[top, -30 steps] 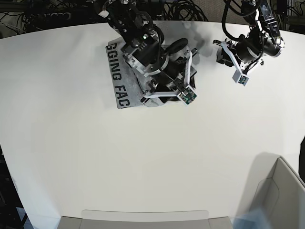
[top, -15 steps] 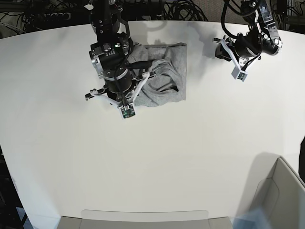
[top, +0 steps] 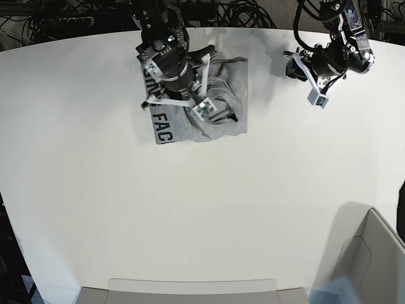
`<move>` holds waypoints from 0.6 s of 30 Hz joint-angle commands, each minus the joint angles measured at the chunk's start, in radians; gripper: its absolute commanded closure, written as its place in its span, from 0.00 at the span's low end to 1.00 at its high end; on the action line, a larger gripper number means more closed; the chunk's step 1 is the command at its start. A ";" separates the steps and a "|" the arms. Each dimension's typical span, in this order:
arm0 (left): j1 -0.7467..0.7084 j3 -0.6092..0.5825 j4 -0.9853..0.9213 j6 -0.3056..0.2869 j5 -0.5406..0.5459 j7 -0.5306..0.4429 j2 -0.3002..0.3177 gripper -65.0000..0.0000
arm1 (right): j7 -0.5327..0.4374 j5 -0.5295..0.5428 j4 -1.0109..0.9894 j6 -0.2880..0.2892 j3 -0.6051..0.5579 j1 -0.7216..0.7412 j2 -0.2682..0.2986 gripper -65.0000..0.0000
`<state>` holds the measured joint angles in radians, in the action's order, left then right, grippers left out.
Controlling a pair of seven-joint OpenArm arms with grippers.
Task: Fold the T-shirt properly
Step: 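Lift the folded bundle with the right gripper and flip it over, then press and tuck the bundle edges with the right gripper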
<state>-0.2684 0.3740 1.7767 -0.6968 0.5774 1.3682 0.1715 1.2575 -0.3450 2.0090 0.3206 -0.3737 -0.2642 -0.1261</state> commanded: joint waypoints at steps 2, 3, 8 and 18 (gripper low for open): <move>0.005 0.003 0.015 -0.001 0.011 -0.008 0.009 0.72 | 0.027 0.010 -0.011 0.082 -0.092 0.016 -0.013 1.00; 0.005 0.003 0.015 -0.001 0.011 -0.008 0.007 0.72 | 0.035 0.010 -0.024 0.120 -0.137 0.021 -0.013 1.00; 0.005 0.003 0.015 -0.001 0.011 -0.008 0.007 0.73 | 0.034 0.010 -0.093 0.156 -0.287 0.065 -0.019 1.00; 0.004 0.003 0.015 -0.001 0.011 -0.008 0.009 0.73 | 0.034 -0.070 0.059 0.038 -0.252 0.070 -0.014 1.00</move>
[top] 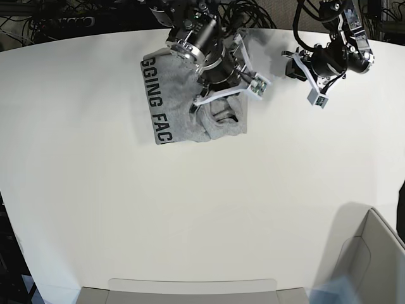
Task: Fold the T-shirt properly
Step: 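Press and tuck the bundle edges with the right gripper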
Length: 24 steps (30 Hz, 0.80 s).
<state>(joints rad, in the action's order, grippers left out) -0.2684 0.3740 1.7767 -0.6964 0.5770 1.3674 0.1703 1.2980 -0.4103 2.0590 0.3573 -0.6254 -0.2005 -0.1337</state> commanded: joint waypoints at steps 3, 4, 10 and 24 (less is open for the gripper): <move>0.004 0.003 0.015 -0.002 0.011 -0.007 0.010 0.73 | -0.007 -0.039 0.004 -0.047 0.035 0.006 -0.005 1.00; 0.004 0.003 0.015 -0.002 0.011 -0.007 0.010 0.73 | -0.005 -0.039 0.004 -0.047 0.054 0.006 -0.004 1.00; 0.004 0.003 0.015 -0.002 0.011 -0.007 0.010 0.73 | -0.005 -0.029 -0.153 -0.043 0.109 0.043 -0.005 1.00; 0.004 0.003 0.015 -0.002 0.011 -0.007 0.011 0.73 | 0.004 0.052 -0.120 0.138 -0.152 0.013 0.093 1.00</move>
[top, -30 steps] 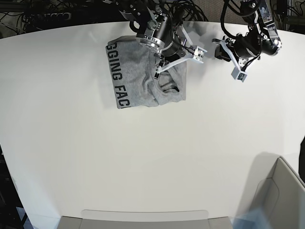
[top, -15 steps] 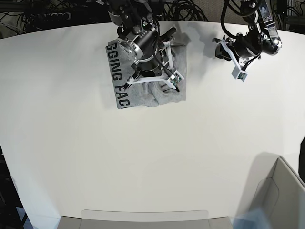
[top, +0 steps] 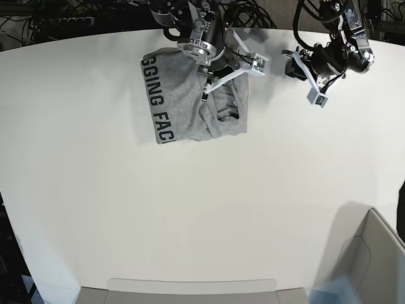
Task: Fold the T-shirt properly
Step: 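Press and tuck the bundle edges with the right gripper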
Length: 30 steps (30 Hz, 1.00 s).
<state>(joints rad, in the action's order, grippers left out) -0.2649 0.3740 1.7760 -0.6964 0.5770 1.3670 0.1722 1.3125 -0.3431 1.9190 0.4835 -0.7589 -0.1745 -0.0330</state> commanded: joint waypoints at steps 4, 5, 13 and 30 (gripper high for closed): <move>0.000 0.003 0.015 -0.002 0.011 -0.007 0.010 0.73 | -0.020 -0.015 0.035 0.011 -0.014 0.002 -0.008 1.00; 0.000 0.003 0.015 -0.002 0.011 -0.007 0.010 0.73 | -0.020 -0.015 0.038 0.010 -0.014 0.014 -0.009 1.00; 0.000 0.003 0.015 -0.002 0.011 -0.007 0.010 0.73 | -0.080 -0.018 0.046 0.005 0.167 0.079 -0.101 1.00; 0.002 0.003 0.015 -0.002 0.011 -0.007 0.003 0.73 | 0.016 0.247 -0.206 0.057 0.247 0.137 -0.098 1.00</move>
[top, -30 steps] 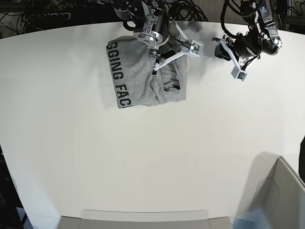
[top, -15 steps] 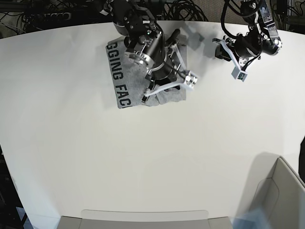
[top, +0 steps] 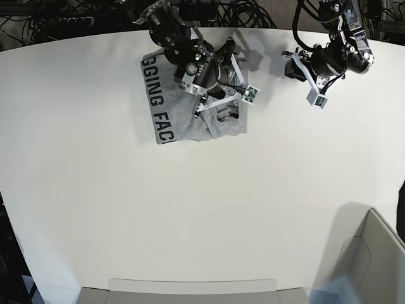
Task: Fold the T-shirt properly
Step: 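Press and tuck the bundle edges with the right gripper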
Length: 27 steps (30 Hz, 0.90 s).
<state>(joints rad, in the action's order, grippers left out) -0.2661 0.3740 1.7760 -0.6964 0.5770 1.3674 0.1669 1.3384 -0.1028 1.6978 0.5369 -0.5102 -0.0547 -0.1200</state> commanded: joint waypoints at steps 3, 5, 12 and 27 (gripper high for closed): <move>0.003 0.003 0.015 -0.002 0.011 -0.007 0.009 0.73 | -0.012 0.096 -0.048 0.036 0.003 0.069 -0.011 1.00; 0.003 0.003 0.015 -0.002 0.011 -0.007 0.009 0.73 | -0.024 0.120 -0.057 0.036 0.006 0.097 -0.013 1.00; 0.003 0.003 0.015 -0.002 0.011 -0.007 0.007 0.73 | -0.155 0.142 -0.137 0.044 0.000 0.171 -0.022 1.00; 0.003 0.003 0.014 -0.002 0.011 -0.007 0.007 0.73 | -0.257 0.180 0.101 -0.157 0.006 0.151 0.064 1.00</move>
<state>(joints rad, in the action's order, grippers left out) -0.2661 0.3740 1.7756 -0.6964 0.5766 1.3643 0.1665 1.1019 0.0731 1.7790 0.3832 -0.5045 0.0792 -0.0437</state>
